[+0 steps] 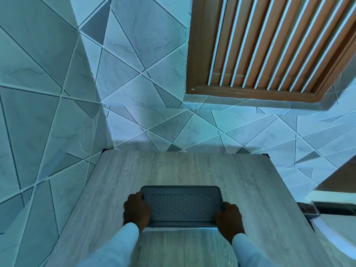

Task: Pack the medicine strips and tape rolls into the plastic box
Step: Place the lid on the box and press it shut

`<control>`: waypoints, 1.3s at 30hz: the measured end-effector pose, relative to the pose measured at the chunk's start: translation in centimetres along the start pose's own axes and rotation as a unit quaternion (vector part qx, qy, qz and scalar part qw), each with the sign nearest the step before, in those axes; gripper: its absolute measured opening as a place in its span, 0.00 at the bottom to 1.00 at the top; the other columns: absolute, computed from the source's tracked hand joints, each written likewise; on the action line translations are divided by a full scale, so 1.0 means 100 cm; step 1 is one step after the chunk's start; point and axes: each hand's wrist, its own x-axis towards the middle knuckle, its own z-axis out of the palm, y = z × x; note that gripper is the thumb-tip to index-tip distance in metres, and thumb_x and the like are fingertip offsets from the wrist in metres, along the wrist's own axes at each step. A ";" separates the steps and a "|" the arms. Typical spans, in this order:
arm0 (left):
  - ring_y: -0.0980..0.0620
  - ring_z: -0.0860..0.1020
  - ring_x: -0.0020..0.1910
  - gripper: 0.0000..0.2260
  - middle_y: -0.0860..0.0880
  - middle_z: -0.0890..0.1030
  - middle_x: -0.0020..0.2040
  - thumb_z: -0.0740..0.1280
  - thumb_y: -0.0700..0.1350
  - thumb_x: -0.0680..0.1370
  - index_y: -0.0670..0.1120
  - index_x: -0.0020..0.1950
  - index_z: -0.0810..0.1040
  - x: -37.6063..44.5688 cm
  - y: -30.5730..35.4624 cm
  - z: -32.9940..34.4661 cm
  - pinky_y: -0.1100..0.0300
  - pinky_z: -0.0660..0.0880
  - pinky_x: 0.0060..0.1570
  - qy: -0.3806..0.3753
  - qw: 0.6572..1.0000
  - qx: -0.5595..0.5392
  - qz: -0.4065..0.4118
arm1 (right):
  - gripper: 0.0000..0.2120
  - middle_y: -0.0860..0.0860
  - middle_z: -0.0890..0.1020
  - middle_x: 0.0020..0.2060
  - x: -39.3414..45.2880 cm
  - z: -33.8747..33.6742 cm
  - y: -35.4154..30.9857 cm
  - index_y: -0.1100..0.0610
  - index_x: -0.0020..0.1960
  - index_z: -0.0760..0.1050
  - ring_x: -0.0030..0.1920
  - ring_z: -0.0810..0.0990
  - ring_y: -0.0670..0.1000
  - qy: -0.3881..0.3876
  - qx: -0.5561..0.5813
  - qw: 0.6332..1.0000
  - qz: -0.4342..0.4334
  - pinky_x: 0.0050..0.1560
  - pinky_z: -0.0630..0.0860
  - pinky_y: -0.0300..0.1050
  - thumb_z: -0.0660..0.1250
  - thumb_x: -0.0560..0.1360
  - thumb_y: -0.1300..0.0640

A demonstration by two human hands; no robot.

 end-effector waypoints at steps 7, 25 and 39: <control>0.41 0.68 0.66 0.21 0.42 0.70 0.67 0.60 0.34 0.76 0.44 0.69 0.69 -0.015 -0.005 0.003 0.45 0.70 0.65 0.005 1.000 0.014 0.009 | 0.06 0.54 0.71 0.49 -0.007 0.006 0.000 0.57 0.50 0.70 0.52 0.73 0.57 0.000 -0.047 0.999 -0.016 0.54 0.74 0.53 0.56 0.77 0.59; 0.35 0.74 0.64 0.26 0.37 0.75 0.65 0.74 0.34 0.63 0.37 0.62 0.76 -0.004 -0.027 0.008 0.38 0.74 0.58 0.009 0.928 0.299 0.222 | 0.26 0.58 0.71 0.70 0.003 0.026 0.009 0.61 0.72 0.64 0.69 0.70 0.62 0.063 -0.279 0.941 -0.181 0.62 0.72 0.59 0.60 0.76 0.55; 0.50 0.41 0.78 0.29 0.49 0.47 0.79 0.45 0.58 0.79 0.49 0.78 0.45 0.002 0.024 0.055 0.42 0.37 0.74 -0.093 0.890 0.278 0.350 | 0.41 0.56 0.54 0.78 0.017 0.052 -0.028 0.50 0.78 0.51 0.78 0.49 0.57 -0.008 -0.293 0.908 -0.301 0.73 0.39 0.61 0.38 0.72 0.27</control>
